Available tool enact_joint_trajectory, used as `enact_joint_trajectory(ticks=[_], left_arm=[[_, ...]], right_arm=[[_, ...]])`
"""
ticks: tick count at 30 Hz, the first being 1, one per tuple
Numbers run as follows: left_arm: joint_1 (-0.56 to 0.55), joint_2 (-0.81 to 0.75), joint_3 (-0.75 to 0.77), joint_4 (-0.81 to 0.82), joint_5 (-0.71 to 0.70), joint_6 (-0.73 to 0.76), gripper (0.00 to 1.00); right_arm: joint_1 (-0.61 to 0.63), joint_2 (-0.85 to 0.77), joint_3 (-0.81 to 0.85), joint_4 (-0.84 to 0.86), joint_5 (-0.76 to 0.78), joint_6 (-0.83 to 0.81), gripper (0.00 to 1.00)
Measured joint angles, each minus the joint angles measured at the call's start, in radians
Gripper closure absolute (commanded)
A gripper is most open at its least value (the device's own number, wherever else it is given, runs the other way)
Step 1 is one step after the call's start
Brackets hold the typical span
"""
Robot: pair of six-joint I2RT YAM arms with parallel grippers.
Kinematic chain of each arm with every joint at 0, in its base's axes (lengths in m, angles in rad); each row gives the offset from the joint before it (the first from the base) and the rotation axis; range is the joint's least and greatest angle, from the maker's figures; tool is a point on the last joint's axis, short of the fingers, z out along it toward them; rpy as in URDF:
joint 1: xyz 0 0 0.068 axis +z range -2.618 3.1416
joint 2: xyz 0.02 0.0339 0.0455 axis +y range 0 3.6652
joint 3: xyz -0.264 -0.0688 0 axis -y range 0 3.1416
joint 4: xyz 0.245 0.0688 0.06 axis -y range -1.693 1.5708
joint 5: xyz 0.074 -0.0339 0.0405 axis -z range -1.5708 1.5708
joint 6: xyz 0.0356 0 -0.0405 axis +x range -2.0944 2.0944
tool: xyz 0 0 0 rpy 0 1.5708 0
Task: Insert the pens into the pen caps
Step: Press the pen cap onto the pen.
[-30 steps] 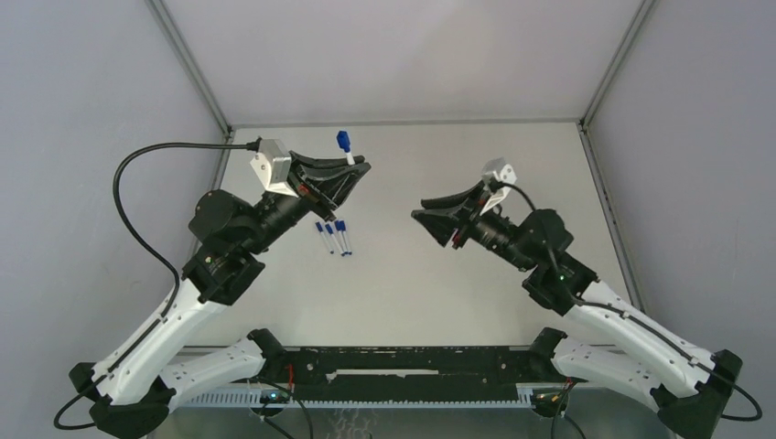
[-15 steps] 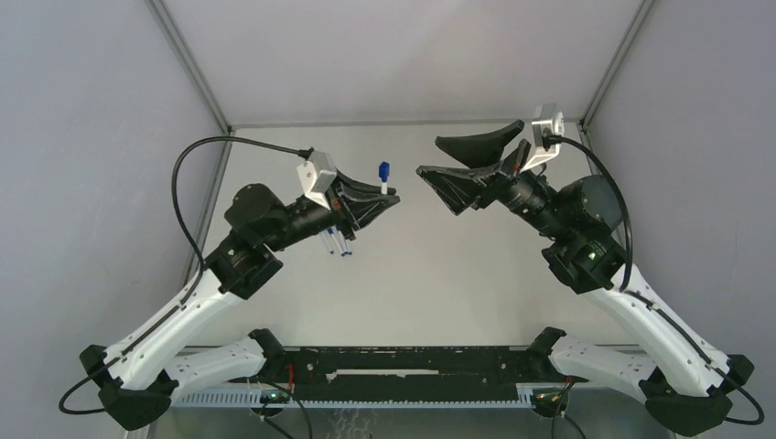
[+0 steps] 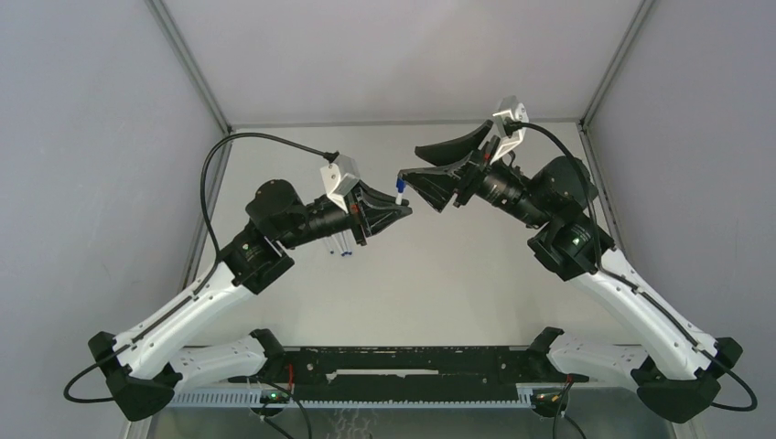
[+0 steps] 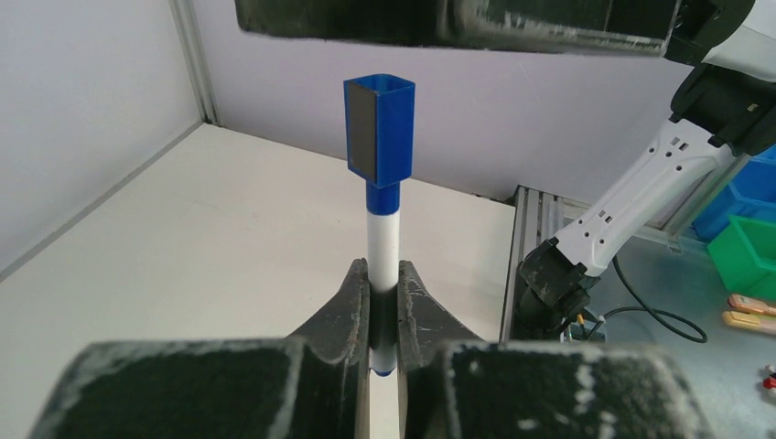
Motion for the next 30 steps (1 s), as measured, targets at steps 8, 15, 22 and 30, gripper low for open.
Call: enact_joint_trajectory(ticks=[8,15,22,30], left_arm=[[0.0,0.007,0.0,-0.003,0.008,0.0,1.0],[0.0,0.014,0.0,-0.004,0.014,0.0,1.0],[0.0,0.015,0.0,-0.004,0.013,0.0,1.0],[0.0,0.015,0.0,-0.004,0.004,0.0,1.0]], right_arm=[[0.013,0.029,0.0,-0.03,-0.026,-0.004,0.38],[0.024,0.049,0.011,-0.037,-0.048,-0.006,0.47],[0.026,0.055,0.012,-0.039,-0.064,-0.008,0.51],[0.032,0.063,0.016,-0.061,-0.071,-0.017,0.65]])
